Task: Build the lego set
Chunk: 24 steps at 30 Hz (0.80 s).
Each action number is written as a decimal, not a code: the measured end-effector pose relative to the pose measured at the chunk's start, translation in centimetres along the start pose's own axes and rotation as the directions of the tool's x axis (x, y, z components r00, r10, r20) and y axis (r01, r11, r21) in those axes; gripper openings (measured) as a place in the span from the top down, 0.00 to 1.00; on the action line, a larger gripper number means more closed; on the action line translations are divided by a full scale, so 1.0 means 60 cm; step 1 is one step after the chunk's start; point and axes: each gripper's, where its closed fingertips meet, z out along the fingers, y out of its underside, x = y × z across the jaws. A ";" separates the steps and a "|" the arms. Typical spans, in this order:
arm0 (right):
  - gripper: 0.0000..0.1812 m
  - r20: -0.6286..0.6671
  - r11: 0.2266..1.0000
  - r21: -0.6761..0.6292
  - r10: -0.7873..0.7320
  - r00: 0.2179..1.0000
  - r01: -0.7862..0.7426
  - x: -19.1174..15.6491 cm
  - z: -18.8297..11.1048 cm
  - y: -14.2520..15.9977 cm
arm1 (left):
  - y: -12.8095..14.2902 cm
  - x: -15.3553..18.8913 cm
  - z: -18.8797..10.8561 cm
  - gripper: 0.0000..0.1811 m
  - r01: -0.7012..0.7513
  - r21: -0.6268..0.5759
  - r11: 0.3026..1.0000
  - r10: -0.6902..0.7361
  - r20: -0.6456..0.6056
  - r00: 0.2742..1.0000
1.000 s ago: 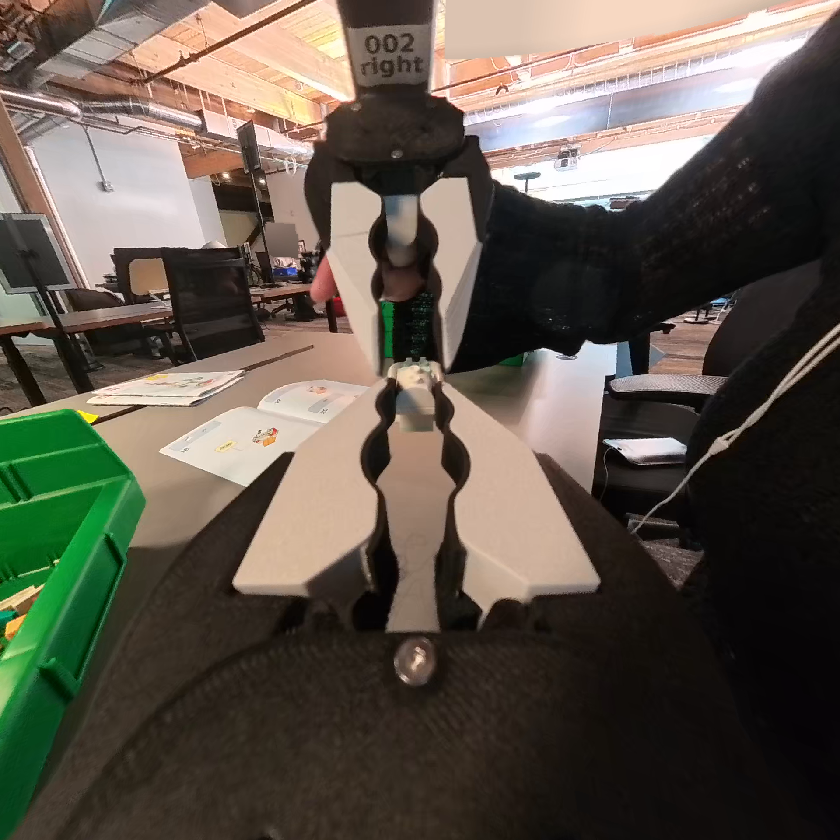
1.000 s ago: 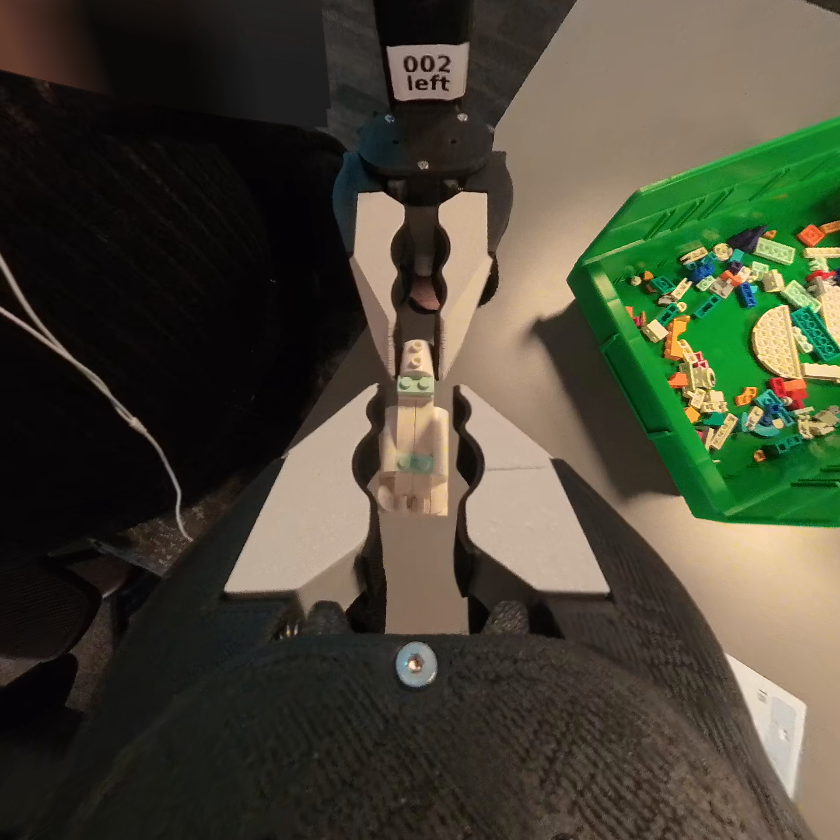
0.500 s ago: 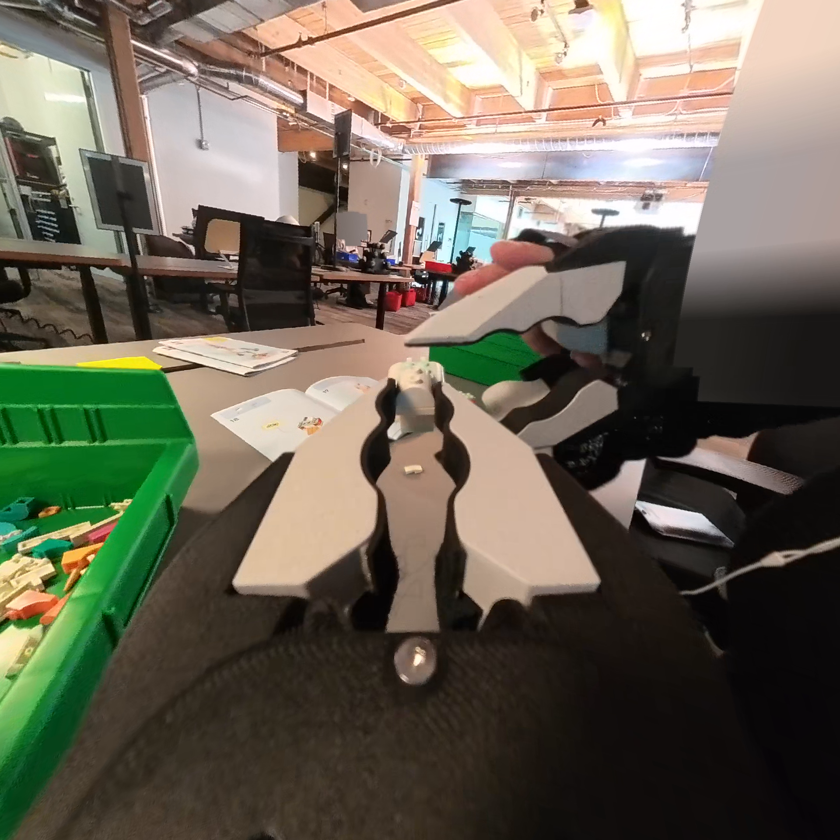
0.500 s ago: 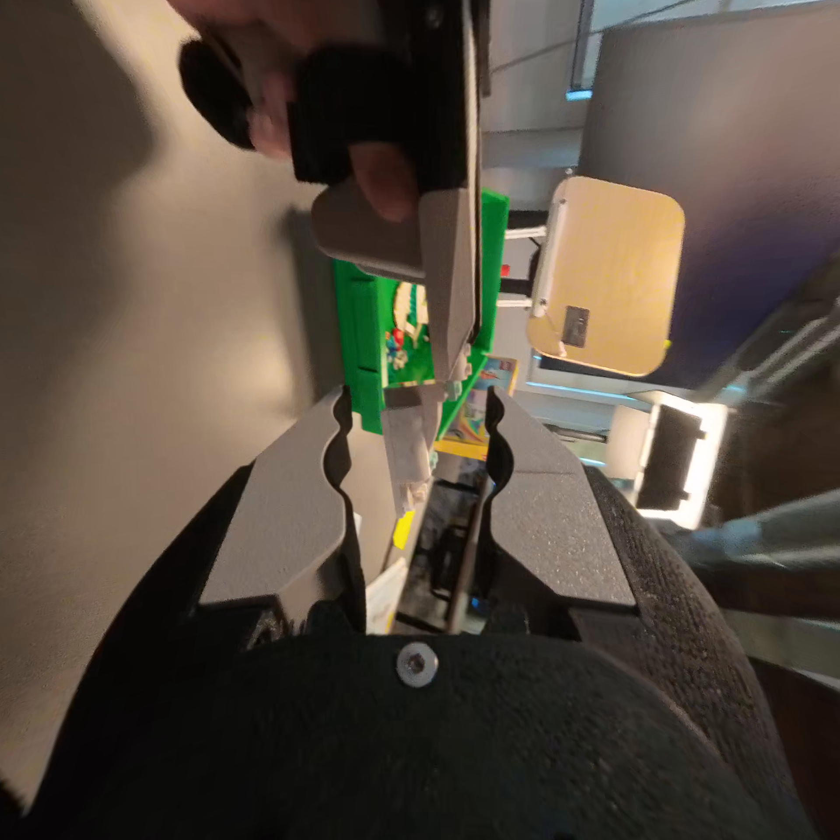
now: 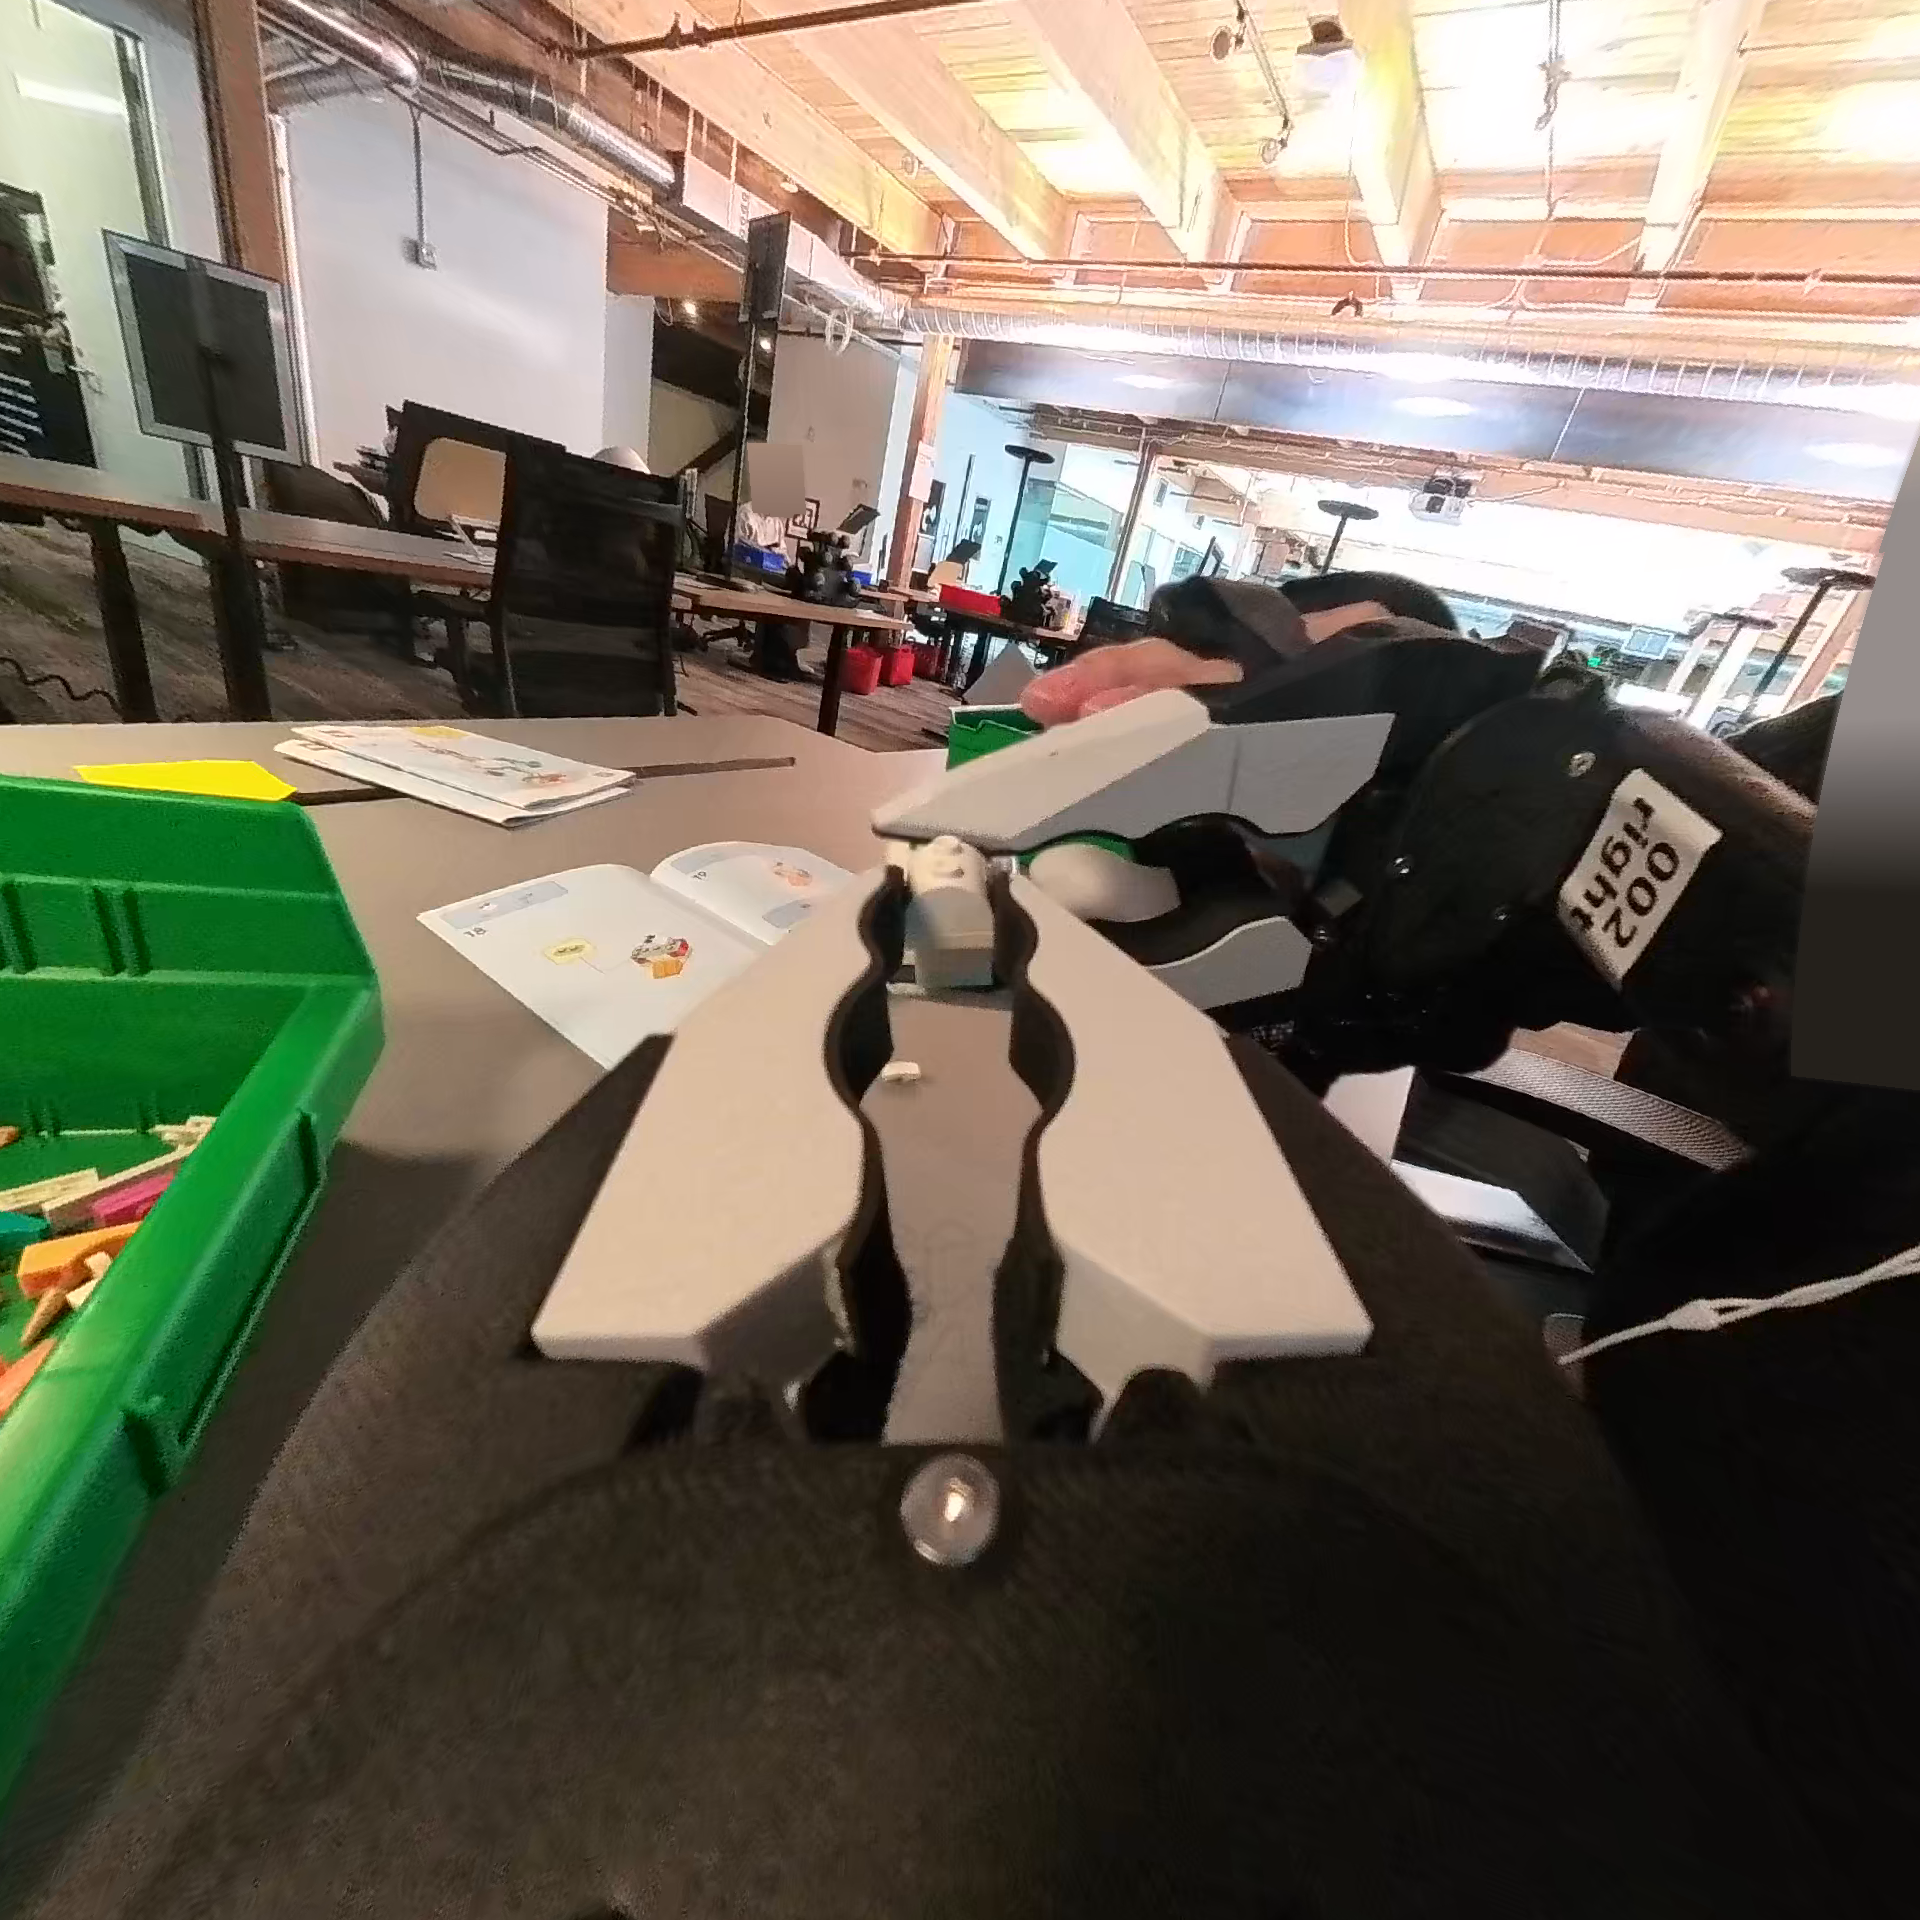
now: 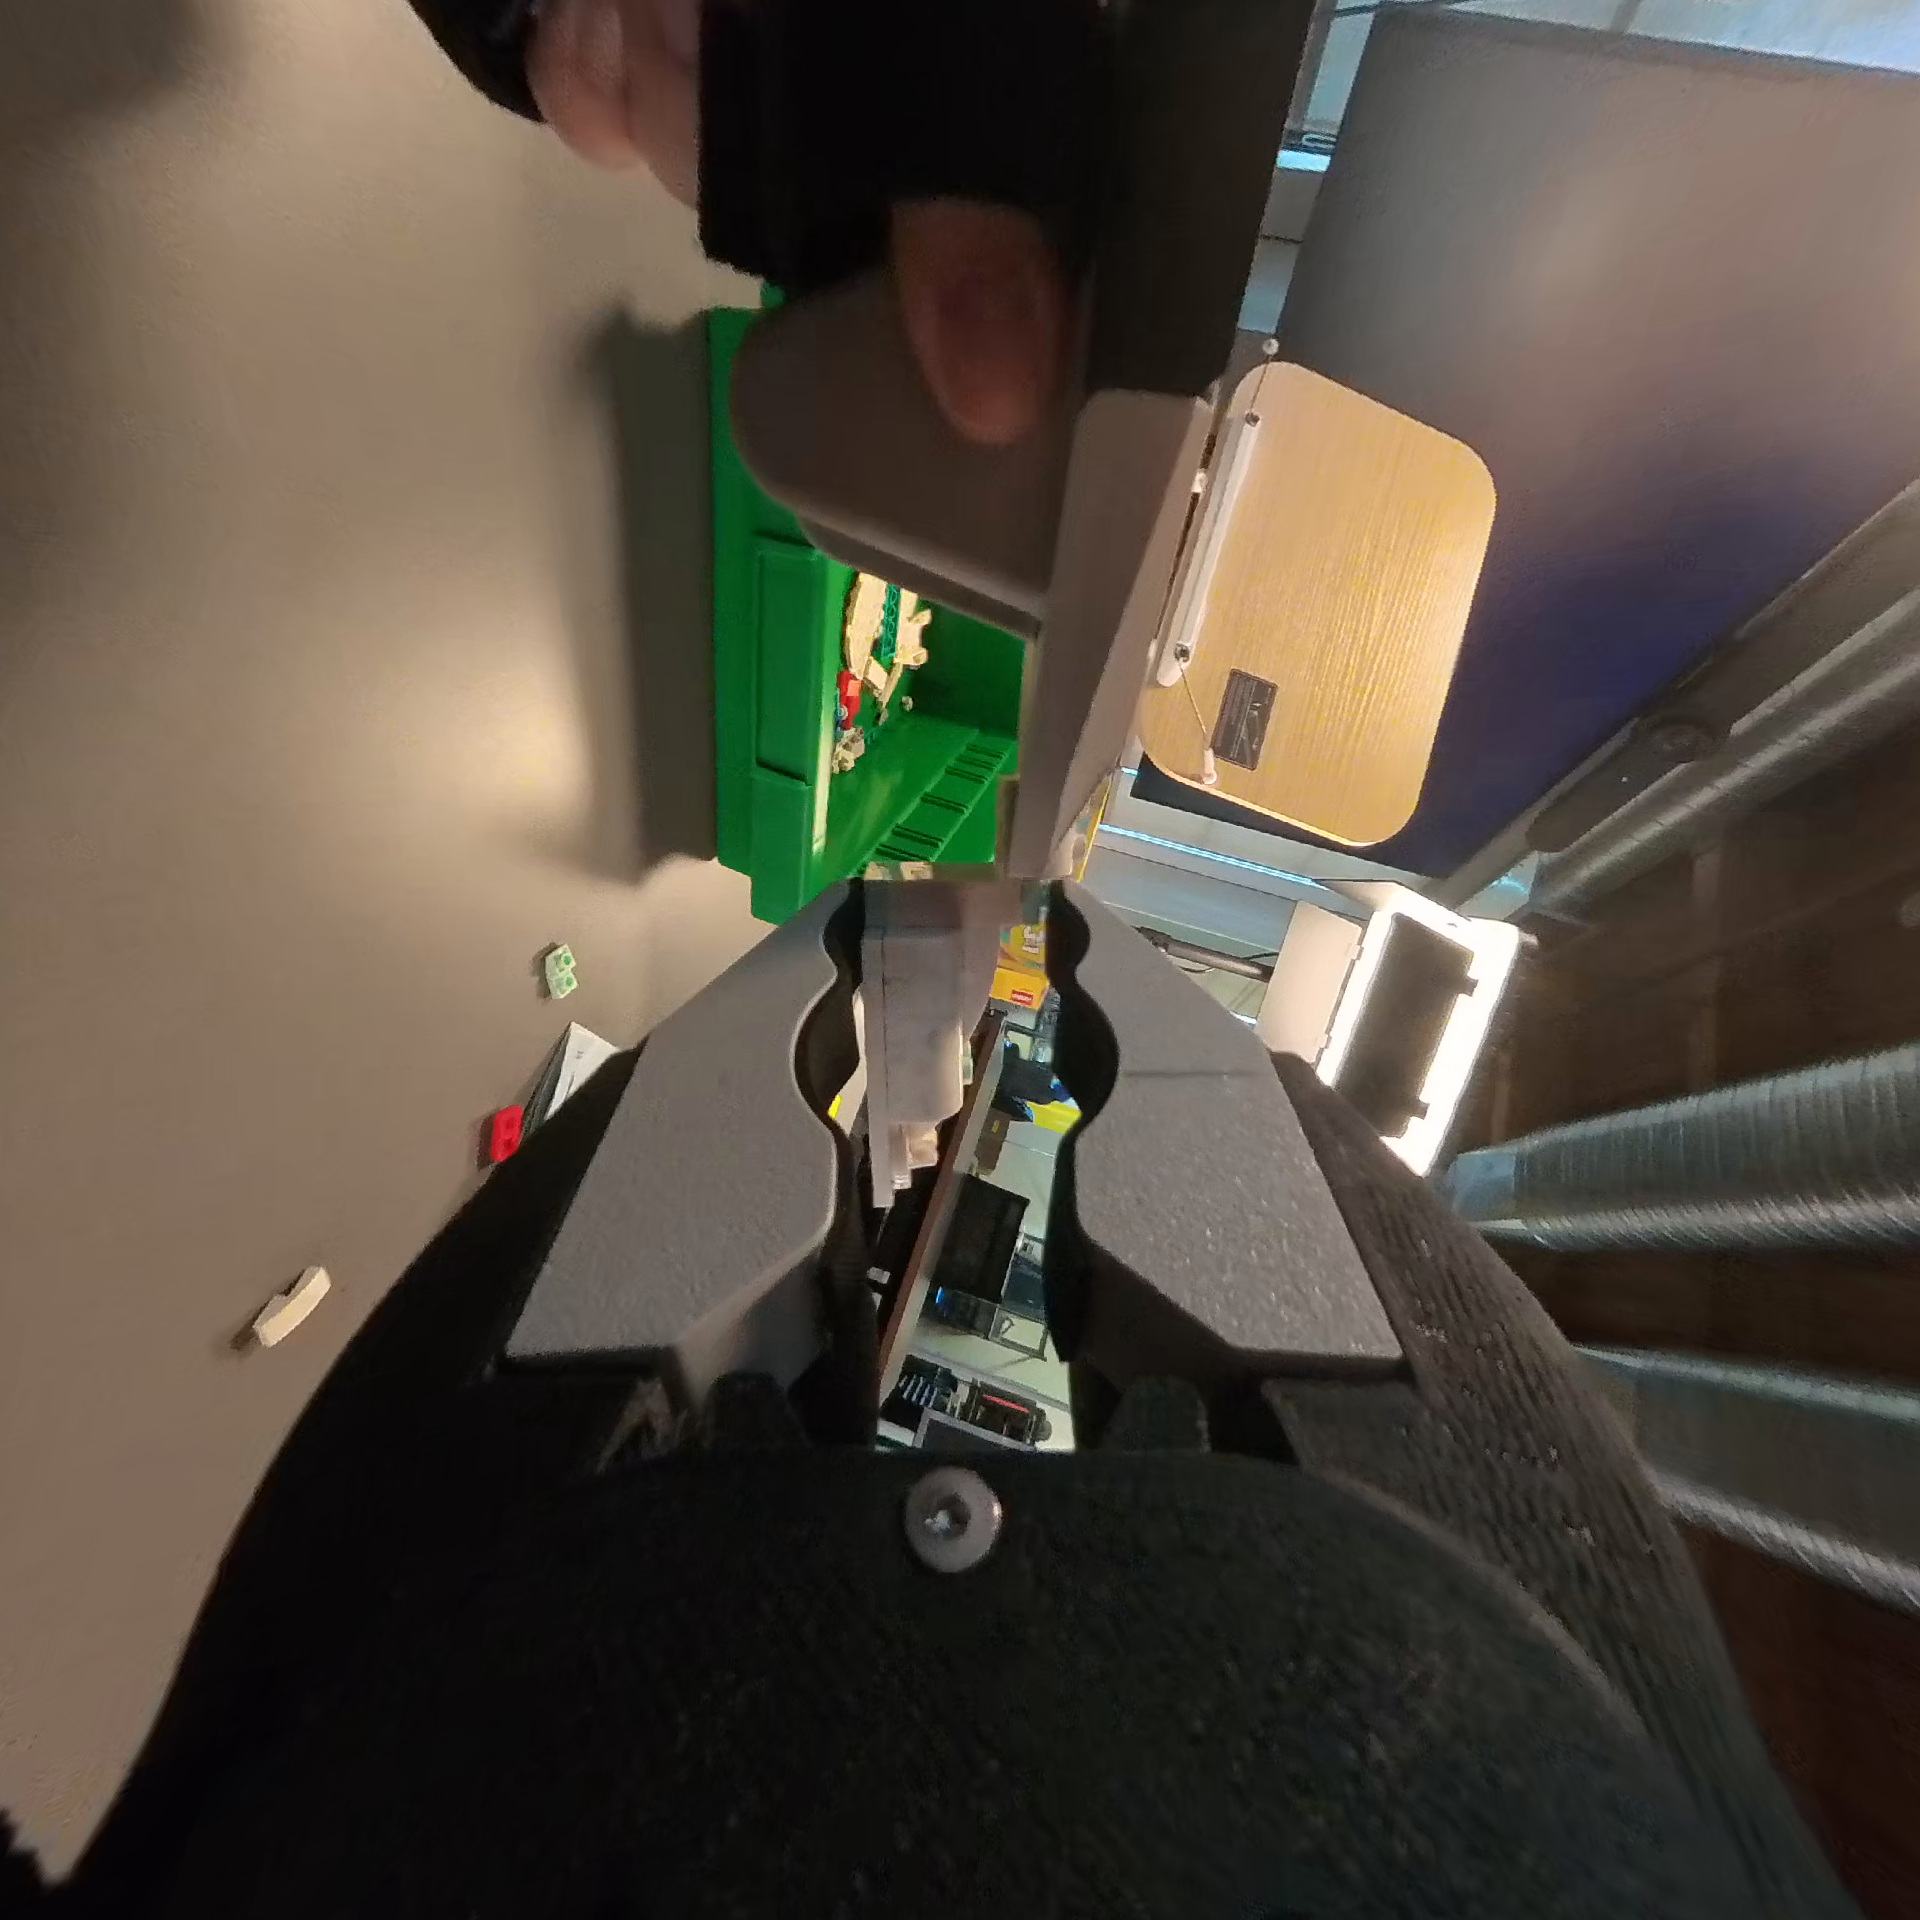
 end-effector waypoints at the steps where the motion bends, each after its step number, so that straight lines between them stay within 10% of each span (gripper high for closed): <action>1: 0.82 0.008 1.000 -0.001 -0.003 1.000 0.003 -0.002 0.000 0.001 | 0.002 0.000 0.000 0.91 0.002 -0.004 1.000 -0.002 0.000 1.000; 11: 0.83 0.142 0.998 -0.001 -0.067 0.988 0.067 -0.031 -0.004 0.011 | 0.031 -0.001 0.013 0.92 0.014 -0.076 0.997 -0.014 0.006 1.000; 24: 0.66 0.249 0.937 -0.033 0.344 0.905 -0.347 -0.066 -0.012 0.040 | 0.053 -0.025 0.011 0.91 0.272 -0.116 0.955 -0.276 -0.017 0.961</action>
